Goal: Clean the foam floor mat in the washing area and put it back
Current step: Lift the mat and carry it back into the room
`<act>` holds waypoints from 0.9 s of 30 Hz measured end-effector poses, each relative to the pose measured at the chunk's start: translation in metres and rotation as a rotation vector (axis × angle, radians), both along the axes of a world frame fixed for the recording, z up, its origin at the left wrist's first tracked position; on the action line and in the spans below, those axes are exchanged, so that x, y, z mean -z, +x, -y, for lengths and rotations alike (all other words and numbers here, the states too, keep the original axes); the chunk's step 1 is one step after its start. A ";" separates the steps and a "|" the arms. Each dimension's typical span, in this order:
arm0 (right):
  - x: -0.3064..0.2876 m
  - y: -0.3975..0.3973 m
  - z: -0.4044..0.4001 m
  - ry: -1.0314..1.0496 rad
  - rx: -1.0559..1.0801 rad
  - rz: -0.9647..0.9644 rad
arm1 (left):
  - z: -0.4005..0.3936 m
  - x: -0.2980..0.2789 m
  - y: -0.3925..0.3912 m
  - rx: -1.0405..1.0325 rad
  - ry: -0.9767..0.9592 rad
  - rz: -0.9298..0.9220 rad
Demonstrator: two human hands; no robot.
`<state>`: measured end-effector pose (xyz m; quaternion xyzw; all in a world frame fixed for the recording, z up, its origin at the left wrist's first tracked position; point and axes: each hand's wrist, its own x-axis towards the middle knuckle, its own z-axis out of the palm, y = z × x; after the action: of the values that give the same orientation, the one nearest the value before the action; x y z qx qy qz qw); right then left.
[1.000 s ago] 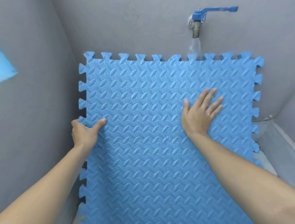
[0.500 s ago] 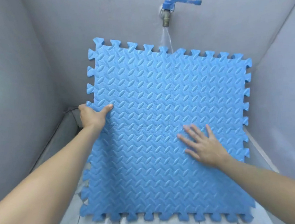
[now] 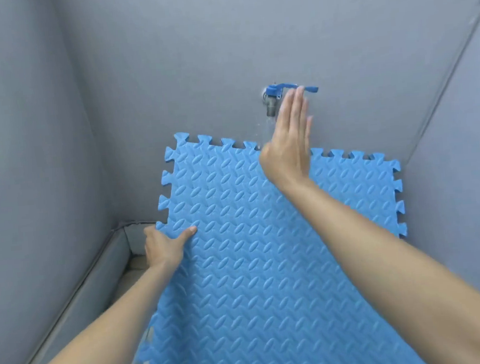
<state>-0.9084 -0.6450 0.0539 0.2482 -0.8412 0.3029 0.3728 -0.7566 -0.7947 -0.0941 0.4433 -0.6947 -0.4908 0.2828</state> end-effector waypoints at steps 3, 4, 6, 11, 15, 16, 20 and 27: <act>-0.027 -0.029 -0.001 0.186 0.151 -0.007 | -0.002 -0.002 0.002 0.013 0.006 -0.002; -0.029 -0.037 -0.003 0.235 0.188 0.026 | -0.002 -0.003 0.002 0.016 0.004 -0.005; -0.026 -0.044 -0.009 0.306 0.213 0.027 | -0.002 -0.002 0.002 0.015 0.001 0.007; -0.033 -0.051 -0.020 0.384 0.141 0.061 | 0.002 0.006 -0.001 0.012 0.005 0.017; -0.036 -0.053 -0.024 0.386 0.109 0.069 | 0.002 0.006 -0.002 0.006 0.010 0.017; -0.036 -0.053 -0.025 0.394 0.109 0.066 | 0.002 0.006 -0.002 0.005 0.005 0.021; -0.038 -0.052 -0.026 0.425 0.121 0.064 | 0.002 0.005 -0.001 0.001 -0.003 0.029; -0.037 -0.053 -0.030 0.455 0.133 0.055 | 0.004 0.005 -0.001 0.003 -0.007 0.036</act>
<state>-0.9613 -0.6150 0.0914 0.2616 -0.9122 0.0869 0.3031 -0.7575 -0.7990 -0.0987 0.4500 -0.7020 -0.4807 0.2714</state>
